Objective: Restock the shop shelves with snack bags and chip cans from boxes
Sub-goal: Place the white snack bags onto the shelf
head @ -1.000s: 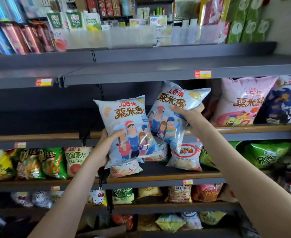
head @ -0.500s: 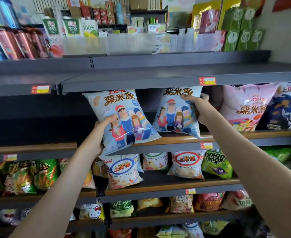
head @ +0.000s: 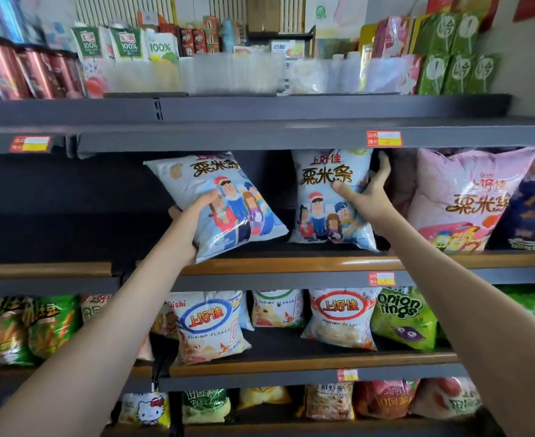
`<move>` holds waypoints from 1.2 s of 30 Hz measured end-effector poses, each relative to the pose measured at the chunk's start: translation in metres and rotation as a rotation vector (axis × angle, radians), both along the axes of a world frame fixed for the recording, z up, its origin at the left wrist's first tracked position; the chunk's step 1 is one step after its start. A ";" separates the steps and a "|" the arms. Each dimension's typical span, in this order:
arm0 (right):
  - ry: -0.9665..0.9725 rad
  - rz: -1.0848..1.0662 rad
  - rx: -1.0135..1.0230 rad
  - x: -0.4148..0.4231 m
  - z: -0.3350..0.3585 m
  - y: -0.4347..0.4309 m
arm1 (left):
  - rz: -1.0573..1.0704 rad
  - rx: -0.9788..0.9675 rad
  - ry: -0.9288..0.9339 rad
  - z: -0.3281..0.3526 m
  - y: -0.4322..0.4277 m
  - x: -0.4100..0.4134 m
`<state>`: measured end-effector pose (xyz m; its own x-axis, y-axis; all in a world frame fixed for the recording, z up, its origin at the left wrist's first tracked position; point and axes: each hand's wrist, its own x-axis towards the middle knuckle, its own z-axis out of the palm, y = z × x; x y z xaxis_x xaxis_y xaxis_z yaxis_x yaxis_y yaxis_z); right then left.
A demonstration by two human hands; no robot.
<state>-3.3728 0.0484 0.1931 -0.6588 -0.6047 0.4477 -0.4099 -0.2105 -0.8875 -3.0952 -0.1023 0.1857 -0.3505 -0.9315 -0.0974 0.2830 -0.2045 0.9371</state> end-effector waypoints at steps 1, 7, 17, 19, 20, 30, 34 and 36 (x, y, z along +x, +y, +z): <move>0.089 0.009 0.029 -0.002 -0.005 -0.001 | -0.010 -0.011 -0.008 -0.003 0.000 -0.004; 0.505 -0.019 0.271 -0.005 -0.035 -0.016 | -0.085 -0.093 -0.044 -0.012 -0.007 -0.024; 0.310 -0.182 0.801 -0.009 -0.009 -0.063 | -0.130 -0.205 -0.216 -0.009 -0.018 -0.048; 0.271 -0.139 0.817 -0.013 -0.009 -0.076 | -0.169 -0.240 -0.261 -0.013 -0.018 -0.051; 0.284 -0.111 0.820 -0.016 -0.011 -0.082 | -0.182 -0.258 -0.278 -0.015 -0.019 -0.051; 0.603 -0.226 0.448 -0.042 -0.027 -0.064 | -0.251 -0.408 -0.480 -0.008 -0.033 -0.052; 0.669 -0.324 0.484 -0.068 -0.030 -0.054 | -0.254 -0.429 -0.558 -0.007 -0.033 -0.055; 0.708 -0.348 0.576 -0.077 -0.033 -0.052 | -0.294 -0.431 -0.567 -0.004 -0.033 -0.054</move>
